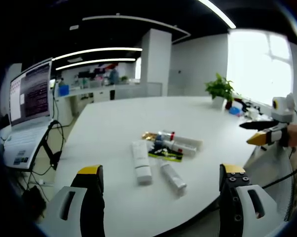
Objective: Arrange the skincare products in the storage area until every visible bottle or jar stands upright without overlapping.
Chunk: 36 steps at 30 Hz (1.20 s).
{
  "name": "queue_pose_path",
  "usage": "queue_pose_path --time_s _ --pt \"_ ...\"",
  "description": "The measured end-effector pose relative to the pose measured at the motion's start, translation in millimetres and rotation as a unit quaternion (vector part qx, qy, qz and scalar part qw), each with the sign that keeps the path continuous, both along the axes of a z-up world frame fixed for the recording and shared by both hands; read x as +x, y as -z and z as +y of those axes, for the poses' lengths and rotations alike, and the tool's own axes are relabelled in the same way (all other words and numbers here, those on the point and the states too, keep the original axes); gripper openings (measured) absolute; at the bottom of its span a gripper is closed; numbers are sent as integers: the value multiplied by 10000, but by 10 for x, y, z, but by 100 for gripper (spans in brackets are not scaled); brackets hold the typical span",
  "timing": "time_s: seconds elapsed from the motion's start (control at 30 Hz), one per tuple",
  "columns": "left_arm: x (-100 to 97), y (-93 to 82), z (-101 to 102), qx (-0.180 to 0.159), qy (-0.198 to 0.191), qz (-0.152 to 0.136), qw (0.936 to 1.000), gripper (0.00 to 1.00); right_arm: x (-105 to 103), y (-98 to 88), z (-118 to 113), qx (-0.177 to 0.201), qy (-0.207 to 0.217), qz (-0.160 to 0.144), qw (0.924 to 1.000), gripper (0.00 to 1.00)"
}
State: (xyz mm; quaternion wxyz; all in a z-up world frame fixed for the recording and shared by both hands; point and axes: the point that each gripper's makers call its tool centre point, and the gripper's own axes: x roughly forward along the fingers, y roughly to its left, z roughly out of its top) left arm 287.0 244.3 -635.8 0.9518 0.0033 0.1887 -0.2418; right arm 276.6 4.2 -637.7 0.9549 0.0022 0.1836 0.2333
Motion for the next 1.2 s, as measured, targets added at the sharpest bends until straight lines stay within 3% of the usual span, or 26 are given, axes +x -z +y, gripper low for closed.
queue_pose_path --time_s 0.63,1.2 --pt "-3 -22 -3 -55 13 -50 10000 95 10 14 -37 170 144 152 9996 88" --pt "-22 15 -38 32 163 -2 9999 94 29 52 -9 18 120 450 9989 88"
